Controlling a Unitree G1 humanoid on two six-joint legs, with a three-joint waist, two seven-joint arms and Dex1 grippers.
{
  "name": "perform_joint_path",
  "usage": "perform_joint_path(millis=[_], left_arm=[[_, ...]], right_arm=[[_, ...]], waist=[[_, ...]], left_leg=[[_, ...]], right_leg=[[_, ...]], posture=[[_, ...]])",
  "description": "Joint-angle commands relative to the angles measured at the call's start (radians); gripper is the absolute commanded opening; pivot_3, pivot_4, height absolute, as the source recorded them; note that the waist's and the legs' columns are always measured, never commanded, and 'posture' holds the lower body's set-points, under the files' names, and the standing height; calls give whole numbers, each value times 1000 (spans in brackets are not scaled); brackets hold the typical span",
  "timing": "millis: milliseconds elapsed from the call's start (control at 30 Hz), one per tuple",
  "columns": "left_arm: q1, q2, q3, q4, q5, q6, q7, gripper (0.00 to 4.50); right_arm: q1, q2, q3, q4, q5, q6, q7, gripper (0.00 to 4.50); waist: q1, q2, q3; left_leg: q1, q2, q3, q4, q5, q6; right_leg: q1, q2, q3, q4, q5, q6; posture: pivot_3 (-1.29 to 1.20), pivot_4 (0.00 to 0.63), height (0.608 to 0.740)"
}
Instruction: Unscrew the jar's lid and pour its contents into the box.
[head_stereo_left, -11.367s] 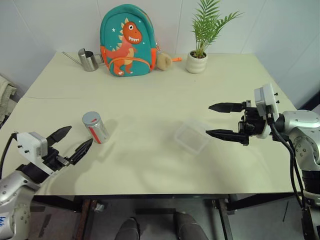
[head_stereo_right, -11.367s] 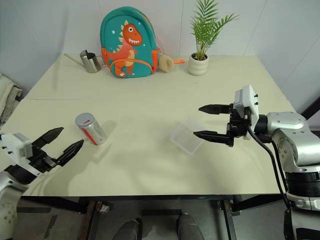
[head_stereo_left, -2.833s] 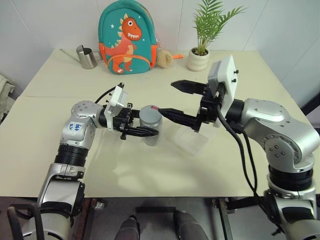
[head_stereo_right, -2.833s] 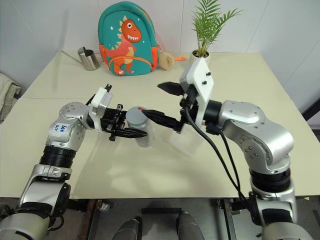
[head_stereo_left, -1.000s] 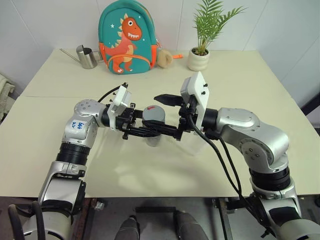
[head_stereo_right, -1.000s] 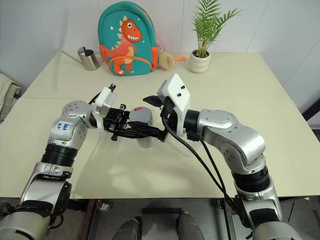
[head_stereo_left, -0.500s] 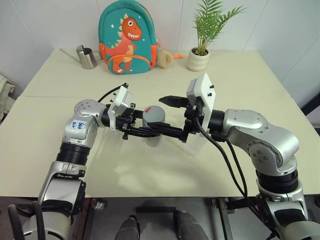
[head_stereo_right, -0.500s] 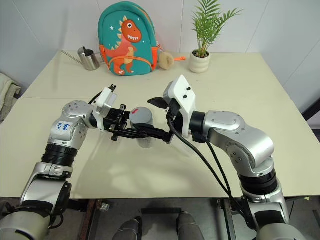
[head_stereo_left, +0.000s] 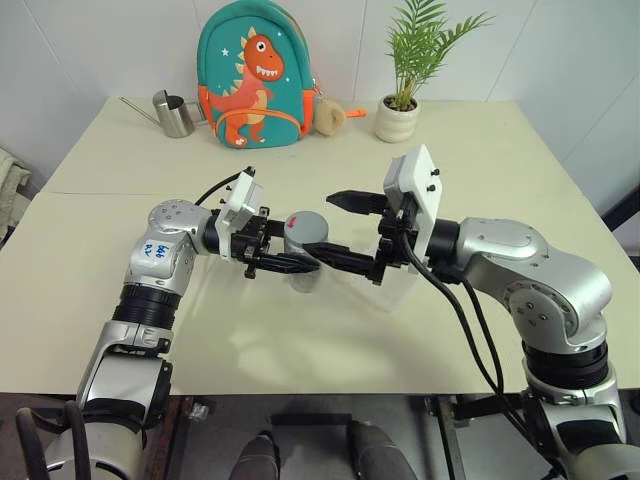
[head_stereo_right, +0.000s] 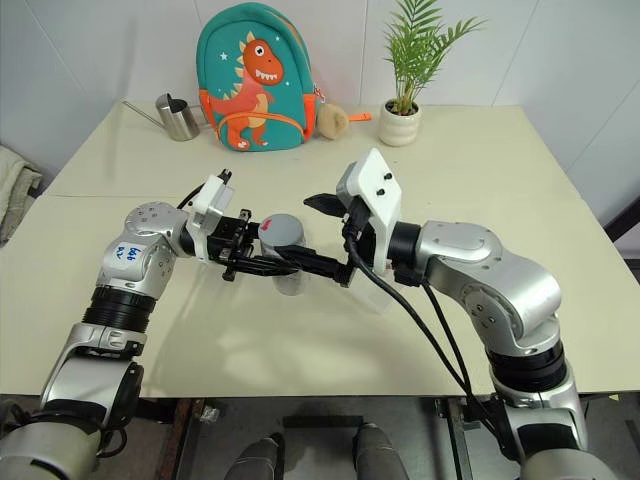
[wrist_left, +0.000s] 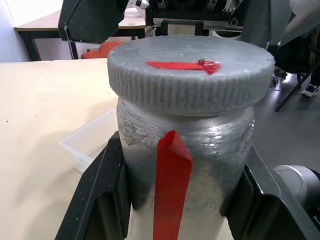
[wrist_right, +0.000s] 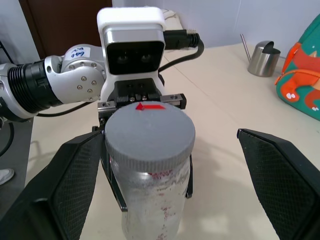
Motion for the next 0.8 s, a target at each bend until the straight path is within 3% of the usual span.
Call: perform_joint_path(millis=[33, 800], left_arm=[[-40, -2, 9, -11, -4, -15, -35, 1940], [-51, -6, 12, 10, -3, -23, -33, 1940]], right_arm=[[1, -17, -46, -35, 7, 1, -17, 4468], [7, -58, -85, -88, 79, 45, -7, 4468]], waist=[[0, 0, 0], [1, 0, 0]], left_leg=[[0, 0, 0, 0, 0, 0], [0, 0, 0, 0, 0, 0]], right_leg=[[0, 0, 0, 0, 0, 0], [0, 0, 0, 0, 0, 0]], posture=[[0, 150, 740], [0, 150, 740]])
